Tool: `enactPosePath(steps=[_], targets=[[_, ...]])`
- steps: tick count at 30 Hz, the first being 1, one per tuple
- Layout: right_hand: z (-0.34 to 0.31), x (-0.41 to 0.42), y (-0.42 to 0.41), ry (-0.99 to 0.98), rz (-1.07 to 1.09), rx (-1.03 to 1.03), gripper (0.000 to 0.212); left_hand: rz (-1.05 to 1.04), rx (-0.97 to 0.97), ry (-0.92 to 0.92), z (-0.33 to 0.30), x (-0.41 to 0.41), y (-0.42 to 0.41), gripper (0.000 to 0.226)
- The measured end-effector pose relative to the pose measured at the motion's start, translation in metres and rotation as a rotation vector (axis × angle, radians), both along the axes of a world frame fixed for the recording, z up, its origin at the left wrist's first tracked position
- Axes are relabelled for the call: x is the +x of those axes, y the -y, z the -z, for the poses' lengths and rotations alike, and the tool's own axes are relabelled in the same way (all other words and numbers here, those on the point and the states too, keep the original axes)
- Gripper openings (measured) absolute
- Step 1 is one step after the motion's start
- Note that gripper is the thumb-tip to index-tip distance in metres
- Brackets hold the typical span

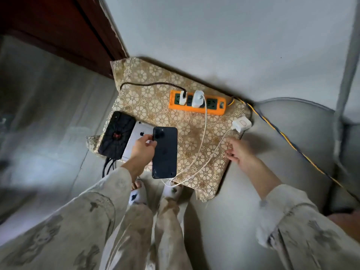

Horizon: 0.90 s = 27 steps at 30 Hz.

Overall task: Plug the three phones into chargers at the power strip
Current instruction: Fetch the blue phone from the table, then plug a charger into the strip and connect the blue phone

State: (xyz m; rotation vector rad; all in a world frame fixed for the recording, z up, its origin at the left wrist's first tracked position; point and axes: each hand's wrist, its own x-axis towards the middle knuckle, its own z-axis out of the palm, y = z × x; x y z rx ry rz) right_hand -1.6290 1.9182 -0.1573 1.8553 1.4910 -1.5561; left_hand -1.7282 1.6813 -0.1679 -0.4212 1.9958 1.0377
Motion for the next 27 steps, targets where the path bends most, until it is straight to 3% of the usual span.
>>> enactPosePath(steps=[8,11,17,22,27], targets=[[0.042,-0.033,-0.020,-0.160,0.479,-0.045,0.030,0.139,-0.101,-0.047,0.043,-0.011,-0.029,0.026],[0.044,-0.039,-0.022,-0.112,0.497,0.026,0.034,0.304,-0.203,-0.123,0.037,-0.013,-0.033,0.026],[0.034,-0.043,-0.005,-0.139,0.142,0.335,0.028,0.552,-0.255,-0.144,0.023,-0.013,-0.038,0.031],[0.009,-0.055,-0.007,-0.149,-0.483,0.553,0.026,0.720,-0.288,-0.111,0.013,-0.013,-0.038,0.034],[-0.005,-0.079,-0.021,-0.067,-0.876,0.657,0.034,0.954,-0.375,-0.360,0.017,-0.012,-0.021,0.054]])
